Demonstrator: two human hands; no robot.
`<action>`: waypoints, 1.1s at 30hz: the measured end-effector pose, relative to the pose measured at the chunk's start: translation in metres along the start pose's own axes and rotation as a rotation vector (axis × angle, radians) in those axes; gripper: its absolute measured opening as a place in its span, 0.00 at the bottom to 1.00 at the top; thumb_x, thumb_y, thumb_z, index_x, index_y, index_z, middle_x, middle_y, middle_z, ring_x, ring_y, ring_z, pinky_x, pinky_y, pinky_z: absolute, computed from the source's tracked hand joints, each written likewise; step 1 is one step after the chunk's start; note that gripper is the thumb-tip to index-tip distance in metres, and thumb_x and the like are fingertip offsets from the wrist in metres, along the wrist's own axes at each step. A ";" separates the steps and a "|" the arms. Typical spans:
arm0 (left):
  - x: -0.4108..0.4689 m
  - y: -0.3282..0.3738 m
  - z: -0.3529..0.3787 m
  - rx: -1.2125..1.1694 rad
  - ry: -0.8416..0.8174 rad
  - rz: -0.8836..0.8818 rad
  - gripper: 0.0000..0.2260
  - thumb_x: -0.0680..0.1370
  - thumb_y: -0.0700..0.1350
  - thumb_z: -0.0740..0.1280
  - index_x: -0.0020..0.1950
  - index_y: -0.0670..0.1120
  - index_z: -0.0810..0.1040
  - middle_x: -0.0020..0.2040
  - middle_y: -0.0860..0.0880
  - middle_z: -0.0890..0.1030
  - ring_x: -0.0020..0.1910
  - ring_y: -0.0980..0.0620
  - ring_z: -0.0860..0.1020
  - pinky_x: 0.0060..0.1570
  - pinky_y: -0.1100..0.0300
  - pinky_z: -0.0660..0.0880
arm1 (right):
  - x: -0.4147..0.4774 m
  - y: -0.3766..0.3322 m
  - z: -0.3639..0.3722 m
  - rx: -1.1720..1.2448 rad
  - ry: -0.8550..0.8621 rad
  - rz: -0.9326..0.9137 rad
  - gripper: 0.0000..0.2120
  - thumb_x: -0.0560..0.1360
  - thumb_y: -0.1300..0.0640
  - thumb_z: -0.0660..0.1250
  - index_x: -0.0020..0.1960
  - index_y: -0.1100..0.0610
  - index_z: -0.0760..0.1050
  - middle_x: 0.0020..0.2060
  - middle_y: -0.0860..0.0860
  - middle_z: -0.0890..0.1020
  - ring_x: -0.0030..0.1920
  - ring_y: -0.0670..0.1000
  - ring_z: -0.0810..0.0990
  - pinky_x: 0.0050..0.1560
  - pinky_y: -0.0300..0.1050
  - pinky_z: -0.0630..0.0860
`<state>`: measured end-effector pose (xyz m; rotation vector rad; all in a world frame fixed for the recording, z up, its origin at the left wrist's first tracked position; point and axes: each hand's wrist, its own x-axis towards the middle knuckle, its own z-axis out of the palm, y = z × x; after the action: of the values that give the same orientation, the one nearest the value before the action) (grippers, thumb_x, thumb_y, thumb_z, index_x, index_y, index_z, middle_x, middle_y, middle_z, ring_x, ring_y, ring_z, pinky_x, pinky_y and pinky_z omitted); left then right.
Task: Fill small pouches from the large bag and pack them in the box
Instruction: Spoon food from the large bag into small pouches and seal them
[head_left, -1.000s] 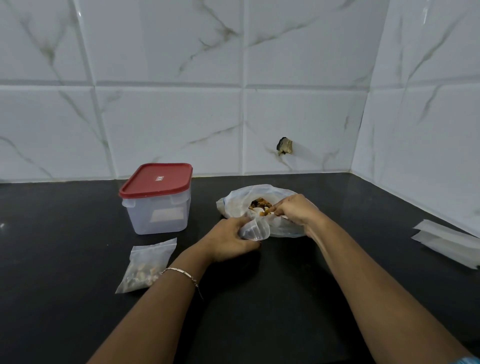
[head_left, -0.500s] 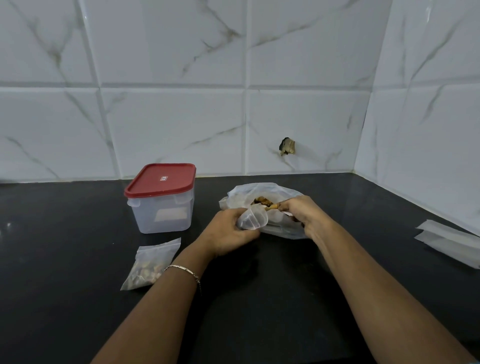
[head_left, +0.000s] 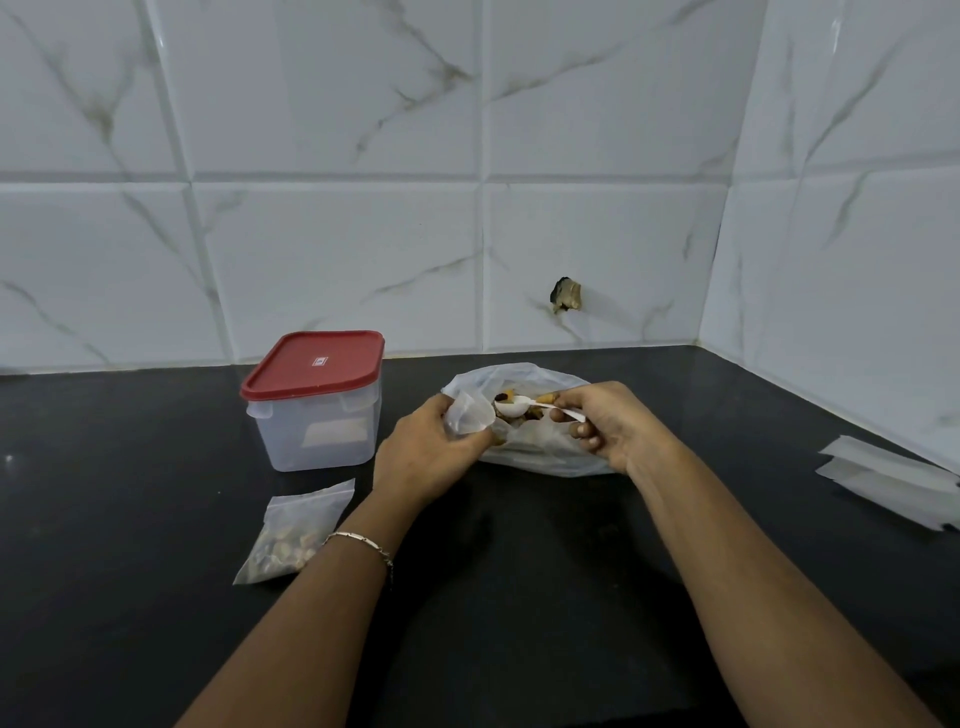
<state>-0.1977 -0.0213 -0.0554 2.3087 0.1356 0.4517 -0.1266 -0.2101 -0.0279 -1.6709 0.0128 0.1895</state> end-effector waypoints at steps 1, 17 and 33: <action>0.000 0.001 0.000 0.014 -0.014 -0.008 0.30 0.63 0.71 0.63 0.61 0.57 0.73 0.51 0.57 0.78 0.52 0.51 0.79 0.54 0.48 0.77 | 0.000 0.000 0.000 0.004 -0.001 -0.004 0.11 0.75 0.62 0.64 0.53 0.66 0.80 0.34 0.52 0.79 0.24 0.44 0.62 0.22 0.35 0.56; 0.004 0.000 0.005 0.111 -0.056 -0.012 0.32 0.66 0.72 0.63 0.63 0.53 0.74 0.57 0.52 0.81 0.53 0.50 0.79 0.53 0.47 0.77 | -0.006 0.000 0.002 -0.079 0.048 -0.110 0.14 0.76 0.69 0.59 0.48 0.58 0.83 0.33 0.53 0.75 0.22 0.44 0.61 0.17 0.35 0.56; 0.009 0.002 0.012 0.019 -0.036 -0.030 0.27 0.69 0.65 0.68 0.64 0.54 0.72 0.58 0.52 0.80 0.54 0.50 0.78 0.56 0.48 0.76 | -0.028 -0.021 -0.004 -0.052 -0.037 -0.210 0.10 0.73 0.61 0.67 0.51 0.64 0.82 0.29 0.50 0.74 0.24 0.44 0.61 0.21 0.35 0.57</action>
<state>-0.1848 -0.0283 -0.0594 2.3288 0.1568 0.3950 -0.1513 -0.2147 -0.0031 -1.7069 -0.1965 0.0618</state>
